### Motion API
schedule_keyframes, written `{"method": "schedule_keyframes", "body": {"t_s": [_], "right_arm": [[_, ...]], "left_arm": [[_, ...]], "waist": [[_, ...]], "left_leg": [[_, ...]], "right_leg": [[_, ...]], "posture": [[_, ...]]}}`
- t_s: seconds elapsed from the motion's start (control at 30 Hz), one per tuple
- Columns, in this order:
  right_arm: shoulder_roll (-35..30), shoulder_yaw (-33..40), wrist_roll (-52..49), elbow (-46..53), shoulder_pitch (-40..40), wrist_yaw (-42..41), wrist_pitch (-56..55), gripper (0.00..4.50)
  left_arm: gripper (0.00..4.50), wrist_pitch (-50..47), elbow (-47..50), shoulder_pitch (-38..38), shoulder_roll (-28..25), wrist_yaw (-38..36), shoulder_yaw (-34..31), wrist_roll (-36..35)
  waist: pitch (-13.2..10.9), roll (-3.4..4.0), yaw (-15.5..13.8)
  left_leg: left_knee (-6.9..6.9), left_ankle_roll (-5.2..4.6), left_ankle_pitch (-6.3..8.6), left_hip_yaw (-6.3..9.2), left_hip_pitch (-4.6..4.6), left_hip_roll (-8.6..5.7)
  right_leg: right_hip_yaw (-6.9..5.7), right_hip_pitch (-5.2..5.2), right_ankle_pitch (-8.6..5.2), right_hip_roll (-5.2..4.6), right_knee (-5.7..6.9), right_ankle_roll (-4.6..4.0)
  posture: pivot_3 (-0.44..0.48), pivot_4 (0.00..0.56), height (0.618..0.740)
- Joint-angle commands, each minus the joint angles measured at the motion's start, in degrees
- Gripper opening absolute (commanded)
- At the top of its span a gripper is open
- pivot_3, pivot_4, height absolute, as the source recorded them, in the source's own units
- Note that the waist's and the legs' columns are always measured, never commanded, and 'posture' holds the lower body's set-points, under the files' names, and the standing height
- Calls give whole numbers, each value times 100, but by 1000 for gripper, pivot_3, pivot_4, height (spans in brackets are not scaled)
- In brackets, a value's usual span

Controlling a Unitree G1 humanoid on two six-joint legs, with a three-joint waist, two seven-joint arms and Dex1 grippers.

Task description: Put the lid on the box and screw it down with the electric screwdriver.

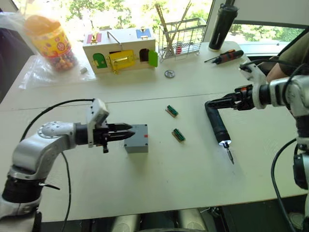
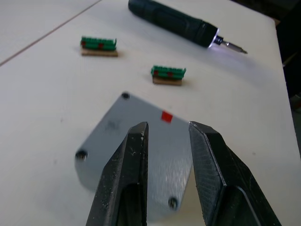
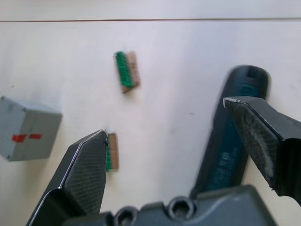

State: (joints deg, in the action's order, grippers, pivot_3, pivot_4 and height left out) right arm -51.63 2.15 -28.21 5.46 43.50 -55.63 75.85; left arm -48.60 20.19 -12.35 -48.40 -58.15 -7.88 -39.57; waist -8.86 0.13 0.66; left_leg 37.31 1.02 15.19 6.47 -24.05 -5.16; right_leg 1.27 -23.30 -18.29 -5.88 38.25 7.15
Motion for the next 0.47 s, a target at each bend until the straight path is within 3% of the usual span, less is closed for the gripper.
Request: {"method": "schedule_keyframes", "body": {"t_s": [0.03, 0.13, 0.23, 0.3, 0.47], "right_arm": [[690, 1407, -523, 2231, -1430, 364, -844, 4458], [783, 1893, -1369, 2969, -2564, 184, -142, 4458], [819, 2038, -1757, 3216, -3584, 49, -213, 4458], [848, 1998, -1753, 3196, -3955, 202, -332, 4458], [609, 1537, -1557, 3347, -4581, 244, -909, 4458]], "left_arm": [[1326, -181, 145, 639, -339, -140, -597, -228], [1326, -113, 203, 1196, -441, -56, -891, -159], [1326, -144, 259, 1639, -468, -63, -1027, -182], [1326, -84, 304, 1934, -512, -171, -1030, -146], [1326, -92, 366, 2335, -475, -221, -945, -187]], "waist": [[7, -12, -11], [4, -7, -30], [7, -10, -69], [6, -10, -94], [5, -7, -106]], "left_leg": [[0, 4, -2, 2, 0, 0], [0, 4, -2, 6, 7, 0], [10, -21, 12, 6, 22, -3], [-5, -45, 28, 3, 85, 1], [-14, -45, 28, -4, 83, 3]], "right_leg": [[0, 1, 0, 0, 1, 0], [-1, 12, 0, -1, 2, 0], [-2, 40, 5, -3, -6, -7], [0, 103, 4, -3, -25, -8], [6, 91, 4, -3, -25, -9]], "posture": [[0, 150, 740], [0, 150, 740], [0, 150, 740], [0, 150, 740], [0, 150, 740]]}}
